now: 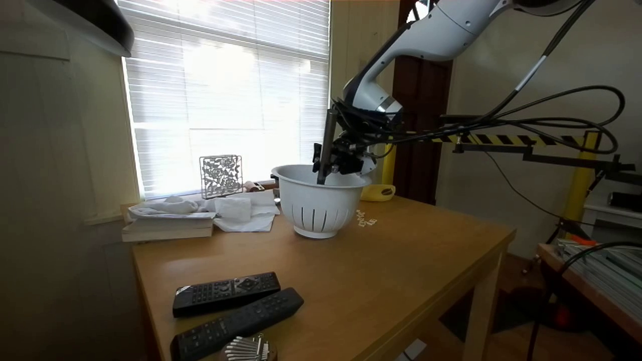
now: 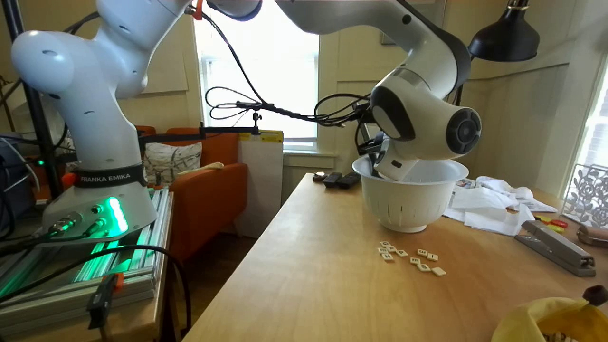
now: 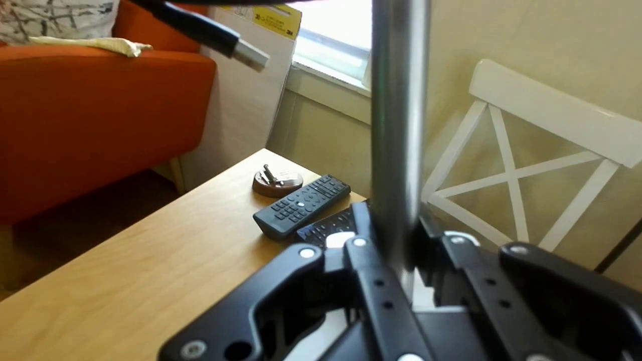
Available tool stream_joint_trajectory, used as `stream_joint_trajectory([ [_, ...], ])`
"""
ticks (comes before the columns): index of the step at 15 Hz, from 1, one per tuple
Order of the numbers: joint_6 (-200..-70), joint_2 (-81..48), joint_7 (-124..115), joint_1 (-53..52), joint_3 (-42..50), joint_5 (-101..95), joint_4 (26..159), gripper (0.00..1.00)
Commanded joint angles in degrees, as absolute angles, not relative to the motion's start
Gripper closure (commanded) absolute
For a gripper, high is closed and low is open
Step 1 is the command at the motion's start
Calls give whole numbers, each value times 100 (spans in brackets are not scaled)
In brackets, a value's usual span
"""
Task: Use the spatula to stir in the white bowl
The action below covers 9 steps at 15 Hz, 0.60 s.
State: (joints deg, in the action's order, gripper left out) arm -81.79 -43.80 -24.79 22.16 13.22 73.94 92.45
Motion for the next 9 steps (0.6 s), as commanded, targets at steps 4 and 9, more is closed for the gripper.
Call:
stream_joint_trajectory([
  [4,-8310,-4291,-3347,1995,1625,6892,9197,94],
  [9,-8885,-4249,-3144,1904,1670,6867,9199,94],
])
